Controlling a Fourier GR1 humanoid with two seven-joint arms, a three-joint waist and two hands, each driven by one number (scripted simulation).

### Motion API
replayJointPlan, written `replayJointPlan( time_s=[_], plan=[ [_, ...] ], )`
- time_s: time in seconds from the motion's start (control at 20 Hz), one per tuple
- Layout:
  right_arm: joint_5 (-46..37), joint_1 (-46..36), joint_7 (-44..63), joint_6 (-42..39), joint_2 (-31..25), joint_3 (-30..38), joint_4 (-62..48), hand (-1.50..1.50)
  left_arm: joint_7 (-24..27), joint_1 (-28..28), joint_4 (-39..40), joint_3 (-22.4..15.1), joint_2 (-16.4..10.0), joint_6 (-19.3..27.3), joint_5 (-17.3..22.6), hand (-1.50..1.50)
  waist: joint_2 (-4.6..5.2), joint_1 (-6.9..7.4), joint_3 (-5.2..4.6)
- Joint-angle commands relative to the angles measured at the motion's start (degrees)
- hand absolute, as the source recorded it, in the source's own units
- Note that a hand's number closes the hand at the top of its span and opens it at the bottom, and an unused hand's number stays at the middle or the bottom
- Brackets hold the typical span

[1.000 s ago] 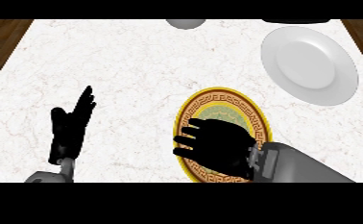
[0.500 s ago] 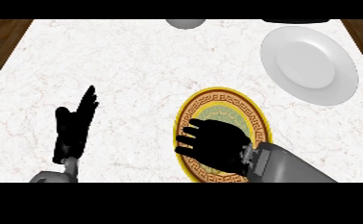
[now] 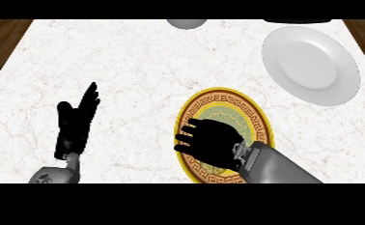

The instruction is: Pick the squash from the plate and place it in the plate

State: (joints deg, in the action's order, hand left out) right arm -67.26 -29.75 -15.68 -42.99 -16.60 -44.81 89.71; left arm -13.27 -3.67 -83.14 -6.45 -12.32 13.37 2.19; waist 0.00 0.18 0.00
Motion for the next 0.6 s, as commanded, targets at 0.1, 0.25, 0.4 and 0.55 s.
replayJointPlan(
  time_s=[0.1,0.25,0.4,0.55],
  plan=[
    [-4.5,1.3,-4.3,1.5,0.8,1.6,-2.5,1.5,-1.1,-2.2,1.7,0.6,2.2,0.2,-2.4,0.0,0.0,-0.09,0.0],
    [-5.4,-1.2,-10.0,8.0,-1.7,1.2,-4.4,1.5,0.8,2.6,-1.0,-1.4,4.1,2.0,-3.6,0.0,0.01,0.17,0.01],
    [-8.1,0.1,-10.7,10.4,0.0,0.1,-5.2,1.5,1.8,0.3,1.4,2.8,0.4,-2.9,-0.9,0.0,0.02,-0.01,0.0],
    [-9.9,-1.6,-9.2,9.5,6.1,1.5,-7.9,1.5,3.1,3.3,-0.5,2.5,1.0,-2.4,-2.1,0.0,0.02,0.17,0.0]
  ],
)
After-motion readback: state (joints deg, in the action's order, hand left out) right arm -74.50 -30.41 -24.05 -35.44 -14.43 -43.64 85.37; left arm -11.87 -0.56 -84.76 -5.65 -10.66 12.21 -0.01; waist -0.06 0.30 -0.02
